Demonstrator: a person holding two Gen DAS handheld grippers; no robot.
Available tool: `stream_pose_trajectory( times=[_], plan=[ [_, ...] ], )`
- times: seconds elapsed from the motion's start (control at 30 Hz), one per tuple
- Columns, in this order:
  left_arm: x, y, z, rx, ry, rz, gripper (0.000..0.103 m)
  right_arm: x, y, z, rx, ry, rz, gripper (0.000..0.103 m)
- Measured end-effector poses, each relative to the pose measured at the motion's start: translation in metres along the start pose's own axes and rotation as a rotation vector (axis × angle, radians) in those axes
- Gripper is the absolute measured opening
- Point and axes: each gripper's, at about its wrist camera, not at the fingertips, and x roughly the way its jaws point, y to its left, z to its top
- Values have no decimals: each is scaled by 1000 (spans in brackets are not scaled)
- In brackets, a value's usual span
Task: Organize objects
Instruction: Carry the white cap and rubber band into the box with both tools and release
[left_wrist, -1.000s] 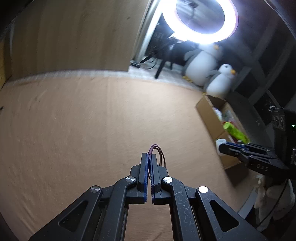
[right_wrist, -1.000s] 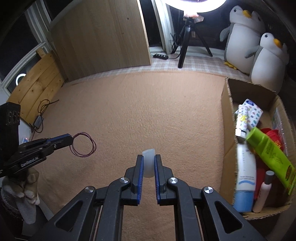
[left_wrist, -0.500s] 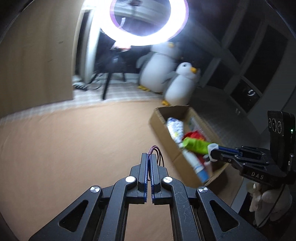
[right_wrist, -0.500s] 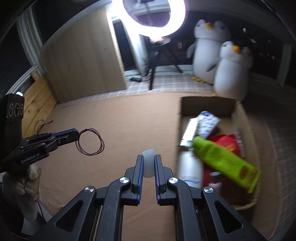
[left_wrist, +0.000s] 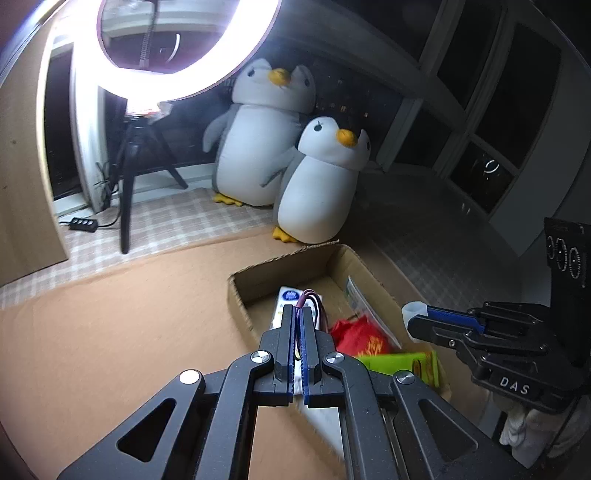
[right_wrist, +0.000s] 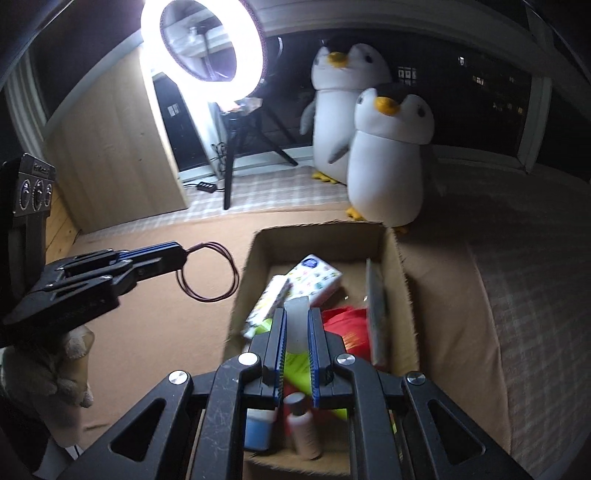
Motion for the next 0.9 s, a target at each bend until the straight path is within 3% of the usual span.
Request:
stream_pose_trajectory(
  times=[0.2, 0.3, 0.33, 0.37, 0.4, 0.43, 0.47, 0.73, 0.8, 0.9],
  plan=[
    [39, -9, 13, 9, 30, 11, 2, 16, -18, 8, 10, 17, -14, 10],
    [54, -10, 18, 10, 46, 8, 2, 21, -26, 12, 21, 18, -18, 17],
    [60, -10, 19, 8, 64, -2, 5, 23, -28, 12, 23, 23, -15, 24],
    [66, -10, 19, 5, 80, -1, 18, 24, -31, 13, 27, 28, -9, 31],
    [68, -9, 19, 2, 78, 12, 38, 25, -33, 13, 34, 28, -6, 46],
    [69, -8, 19, -1, 71, 28, 47, 24, -35, 13, 40, 20, -9, 55],
    [70, -7, 19, -8, 67, 28, 54, 23, -36, 12, 42, 17, -10, 56],
    [65, 8, 15, -25, 68, 52, 55, 25, -41, 8, 76, 26, -19, 59],
    [58, 11, 14, -32, 61, 58, 68, 25, -42, 7, 86, 31, -19, 59],
    [46, 19, 10, -40, 49, 70, 74, 23, -38, 4, 85, 36, -21, 60]
  ],
)
